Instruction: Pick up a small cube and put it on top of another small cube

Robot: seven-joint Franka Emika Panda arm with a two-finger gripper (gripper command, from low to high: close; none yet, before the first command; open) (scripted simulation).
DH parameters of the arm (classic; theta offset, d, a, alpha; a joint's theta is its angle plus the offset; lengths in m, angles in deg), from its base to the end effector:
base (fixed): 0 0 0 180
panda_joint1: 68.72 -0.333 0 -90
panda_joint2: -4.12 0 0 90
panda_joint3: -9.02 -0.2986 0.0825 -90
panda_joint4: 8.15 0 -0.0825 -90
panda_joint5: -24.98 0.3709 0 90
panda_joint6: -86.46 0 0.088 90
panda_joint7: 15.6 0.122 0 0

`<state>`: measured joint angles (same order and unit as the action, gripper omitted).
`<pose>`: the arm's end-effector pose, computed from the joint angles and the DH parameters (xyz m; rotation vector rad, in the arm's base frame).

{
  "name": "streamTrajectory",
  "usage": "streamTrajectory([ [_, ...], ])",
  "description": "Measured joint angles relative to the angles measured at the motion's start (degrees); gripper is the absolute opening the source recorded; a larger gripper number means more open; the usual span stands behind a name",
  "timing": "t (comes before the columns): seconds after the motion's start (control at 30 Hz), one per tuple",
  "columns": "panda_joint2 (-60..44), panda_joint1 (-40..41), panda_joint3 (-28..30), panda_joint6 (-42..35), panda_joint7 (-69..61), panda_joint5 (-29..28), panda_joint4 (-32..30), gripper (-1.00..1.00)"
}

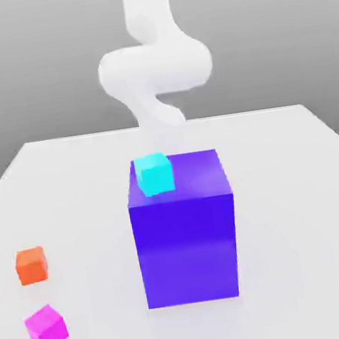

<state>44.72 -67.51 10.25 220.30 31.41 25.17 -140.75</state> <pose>0.3884 -0.0189 0.6506 -2.4453 1.1283 -0.9425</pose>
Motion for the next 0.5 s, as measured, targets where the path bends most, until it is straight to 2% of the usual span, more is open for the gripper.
streamTrajectory([
  [0.5,-31.5,7.5,8.0,12.6,5.8,3.0,-5.0,0.00],
])
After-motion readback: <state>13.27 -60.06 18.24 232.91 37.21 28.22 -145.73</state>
